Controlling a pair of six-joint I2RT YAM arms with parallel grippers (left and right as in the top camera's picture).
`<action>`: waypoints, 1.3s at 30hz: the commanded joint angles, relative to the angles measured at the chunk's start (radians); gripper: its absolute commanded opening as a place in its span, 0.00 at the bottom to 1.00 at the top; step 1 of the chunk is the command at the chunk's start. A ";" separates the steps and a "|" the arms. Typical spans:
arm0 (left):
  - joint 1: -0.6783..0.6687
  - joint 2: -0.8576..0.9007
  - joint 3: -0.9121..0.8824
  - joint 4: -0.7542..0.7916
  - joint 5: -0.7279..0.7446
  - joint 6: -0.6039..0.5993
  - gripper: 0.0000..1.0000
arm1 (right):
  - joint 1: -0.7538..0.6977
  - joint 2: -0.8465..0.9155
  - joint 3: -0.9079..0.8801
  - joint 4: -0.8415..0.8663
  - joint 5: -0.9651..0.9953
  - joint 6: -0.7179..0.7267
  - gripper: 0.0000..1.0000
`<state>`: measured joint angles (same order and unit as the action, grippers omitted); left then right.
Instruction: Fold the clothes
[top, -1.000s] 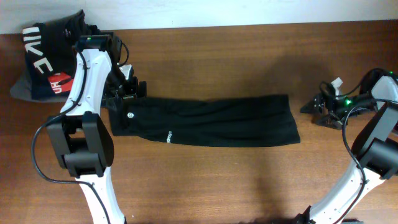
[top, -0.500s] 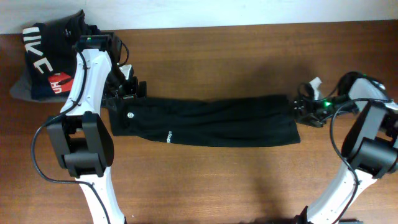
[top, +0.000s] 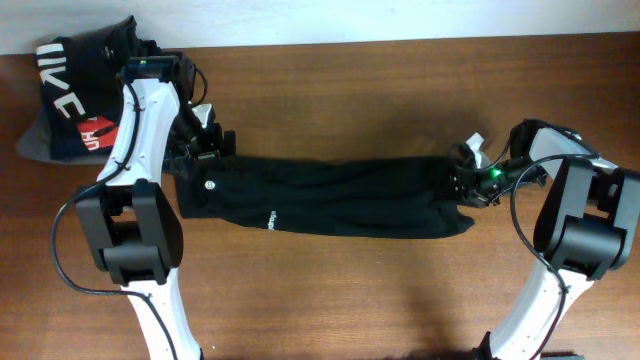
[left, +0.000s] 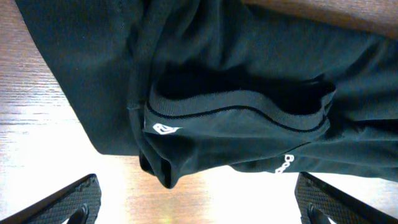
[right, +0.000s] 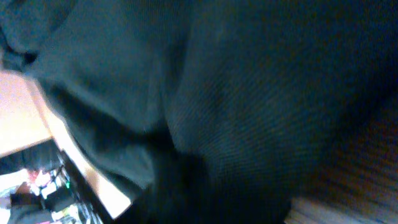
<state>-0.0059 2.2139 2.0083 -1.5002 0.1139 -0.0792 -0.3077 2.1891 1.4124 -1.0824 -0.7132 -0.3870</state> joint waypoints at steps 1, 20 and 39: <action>0.004 -0.021 0.004 -0.001 -0.006 0.005 0.99 | -0.003 0.042 -0.021 0.018 0.154 0.074 0.16; 0.004 -0.021 -0.032 0.030 -0.006 0.004 0.99 | -0.096 0.038 0.401 -0.277 0.616 0.356 0.04; 0.004 -0.021 -0.032 0.034 -0.006 0.004 0.99 | 0.239 0.005 0.472 -0.431 0.894 0.549 0.04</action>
<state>-0.0059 2.2139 1.9820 -1.4689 0.1143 -0.0792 -0.1154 2.2230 1.8694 -1.5017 0.1139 0.1074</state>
